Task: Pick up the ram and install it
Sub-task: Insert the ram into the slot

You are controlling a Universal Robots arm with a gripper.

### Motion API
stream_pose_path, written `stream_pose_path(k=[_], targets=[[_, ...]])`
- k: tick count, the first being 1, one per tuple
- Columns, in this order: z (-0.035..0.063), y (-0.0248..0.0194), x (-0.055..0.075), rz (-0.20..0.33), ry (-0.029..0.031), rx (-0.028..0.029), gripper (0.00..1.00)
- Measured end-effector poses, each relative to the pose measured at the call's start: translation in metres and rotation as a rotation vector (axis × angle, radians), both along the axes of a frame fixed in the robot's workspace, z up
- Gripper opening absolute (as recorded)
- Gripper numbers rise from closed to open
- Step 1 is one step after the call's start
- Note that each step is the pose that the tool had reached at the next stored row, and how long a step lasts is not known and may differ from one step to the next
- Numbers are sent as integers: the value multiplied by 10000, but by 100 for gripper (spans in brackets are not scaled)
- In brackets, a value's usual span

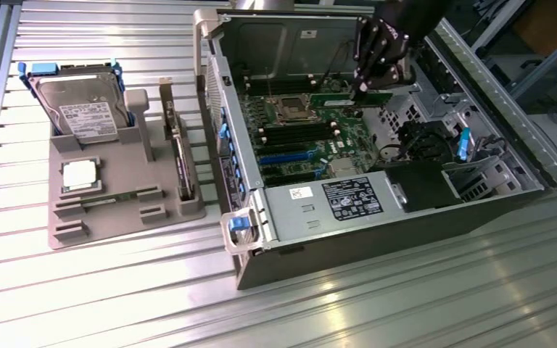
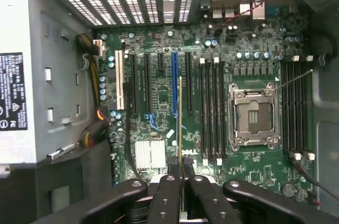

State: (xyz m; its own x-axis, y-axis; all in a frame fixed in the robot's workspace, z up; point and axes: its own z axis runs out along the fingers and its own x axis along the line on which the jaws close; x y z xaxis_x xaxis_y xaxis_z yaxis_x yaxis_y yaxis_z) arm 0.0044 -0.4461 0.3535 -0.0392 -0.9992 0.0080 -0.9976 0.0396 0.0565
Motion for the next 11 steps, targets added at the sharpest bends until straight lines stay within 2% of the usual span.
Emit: stream_pose_path(k=[1, 2, 4, 11], targets=[[-36, 51, -5, -2, -1, 3, 12], [-103, 142, -26, -2, -1, 3, 12], [-179, 147, -128, -2, -1, 3, 12], [-447, 219, -133, -3, -1, 2, 12]])
